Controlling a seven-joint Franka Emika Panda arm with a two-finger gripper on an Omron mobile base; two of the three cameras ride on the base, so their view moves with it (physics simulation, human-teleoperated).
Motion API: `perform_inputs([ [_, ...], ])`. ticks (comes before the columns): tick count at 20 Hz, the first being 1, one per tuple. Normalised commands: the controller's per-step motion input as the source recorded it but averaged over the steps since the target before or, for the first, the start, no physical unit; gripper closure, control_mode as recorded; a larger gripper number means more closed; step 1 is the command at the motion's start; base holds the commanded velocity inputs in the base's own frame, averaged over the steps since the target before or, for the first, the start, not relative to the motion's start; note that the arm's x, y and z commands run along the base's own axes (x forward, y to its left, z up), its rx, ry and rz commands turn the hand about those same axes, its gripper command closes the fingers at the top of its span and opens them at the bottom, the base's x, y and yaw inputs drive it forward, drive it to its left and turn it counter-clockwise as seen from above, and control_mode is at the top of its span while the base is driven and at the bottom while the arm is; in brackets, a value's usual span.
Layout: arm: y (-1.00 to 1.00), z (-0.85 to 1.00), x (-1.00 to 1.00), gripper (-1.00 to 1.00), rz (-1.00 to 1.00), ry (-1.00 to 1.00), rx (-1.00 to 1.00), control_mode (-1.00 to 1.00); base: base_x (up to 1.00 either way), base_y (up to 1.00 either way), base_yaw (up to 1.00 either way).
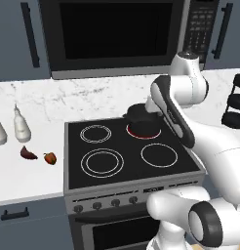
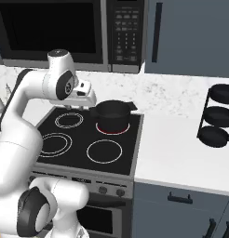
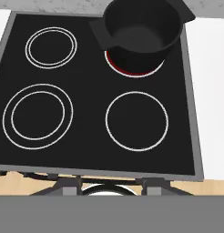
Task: Put the bell pepper and potato in the pot. Retrieve the spatula and lightly stir the vegetables in the pot.
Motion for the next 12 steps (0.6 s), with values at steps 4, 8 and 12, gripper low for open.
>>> perform_inputs([
  [4, 0.07, -0.01, -0.01, -1.0, 0.0, 0.0, 0.0, 1.0, -0.09, 0.19, 0.01],
  [8, 0.0, 0.0, 0.0, -1.0, 0.0, 0.0, 0.0, 1.0, -0.14, 0.61, 0.01],
  [12, 0.0, 0.0, 0.0, -1.0, 0.0, 0.0, 0.0, 1.0, 0.0, 0.5, 0.0],
])
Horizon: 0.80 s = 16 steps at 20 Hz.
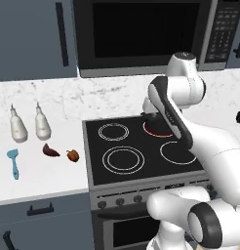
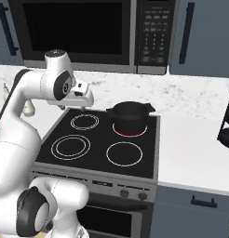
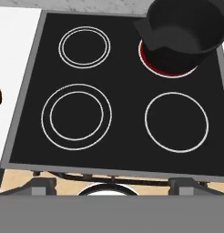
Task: Put the bell pepper and potato in the pot. Retrieve the spatula and lightly stir the vegetables in the pot.
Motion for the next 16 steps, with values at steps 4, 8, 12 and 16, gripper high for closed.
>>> perform_inputs([
  [4, 0.0, 0.0, 0.0, -1.0, 0.0, 0.0, 0.0, 1.0, 0.04, 0.33, 0.0],
  [8, 0.0, 0.0, 0.0, -1.0, 0.0, 0.0, 0.0, 1.0, 0.32, 0.22, 0.0],
  [12, 0.0, 0.0, 0.0, -1.0, 0.0, 0.0, 0.0, 1.0, 0.62, 0.38, 0.0],
  [16, 0.0, 0.0, 0.0, -1.0, 0.0, 0.0, 0.0, 1.0, 0.72, 0.5, -0.01],
])
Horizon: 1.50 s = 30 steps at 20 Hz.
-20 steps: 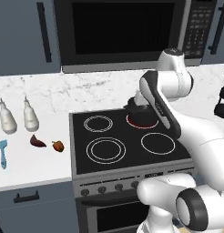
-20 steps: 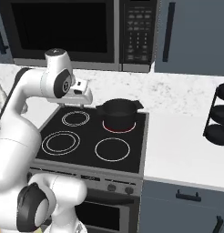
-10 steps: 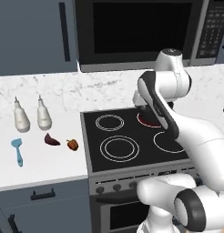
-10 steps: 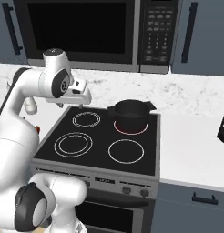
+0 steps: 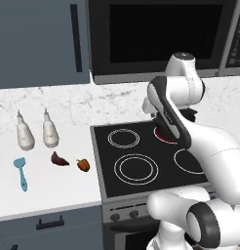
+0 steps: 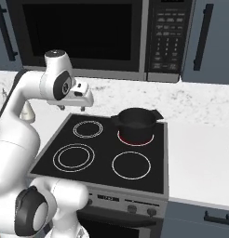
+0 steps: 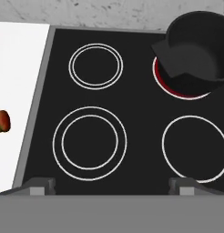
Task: Put the bell pepper and potato in the pot. Retrieve the spatula and lightly stir the vegetables in the pot.
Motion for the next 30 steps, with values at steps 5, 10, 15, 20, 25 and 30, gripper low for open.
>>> perform_inputs([
  [5, 0.0, 0.0, 0.0, -1.0, 0.0, 0.0, 0.0, 1.0, 0.51, 0.51, -0.06],
  [10, 0.46, -0.02, -0.04, -1.0, 0.0, 0.0, 0.0, -1.0, 0.02, 0.1, -0.01],
  [15, 0.98, -0.32, -0.11, -1.0, 0.01, 0.0, 0.0, -1.0, 0.0, 0.0, 0.0],
  [20, 1.0, -0.79, 0.0, -1.0, 0.05, 0.02, -0.04, -1.0, 0.0, 0.0, 0.0],
  [25, 0.93, -1.0, 0.01, -1.0, 0.08, 0.03, -0.02, -1.0, 0.0, 0.0, 0.0],
  [30, 0.84, -0.92, 0.2, -1.0, 0.06, 0.0, 0.0, -1.0, 0.0, 0.0, 0.0],
])
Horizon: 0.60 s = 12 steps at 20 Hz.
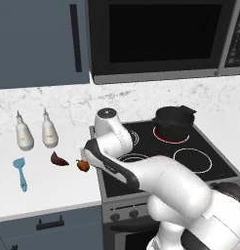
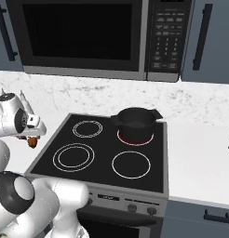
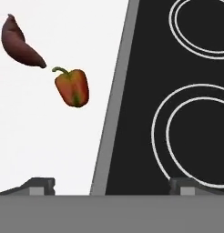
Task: Put the bell pepper and potato in the pot. Retrieve the spatula and lightly stir the vegetables in the pot.
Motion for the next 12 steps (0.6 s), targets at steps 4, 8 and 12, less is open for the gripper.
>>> perform_inputs([
  [4, 0.62, -0.57, 0.54, -1.0, 0.01, 0.0, 0.0, -1.0, 0.0, 0.0, 0.0],
  [8, 0.49, -0.3, 0.7, -1.0, 0.0, 0.0, 0.0, -1.0, 0.0, 0.0, 0.0],
  [12, 0.38, -0.23, 0.7, -1.0, 0.0, 0.01, -0.02, -1.0, 0.0, 0.0, 0.0],
])
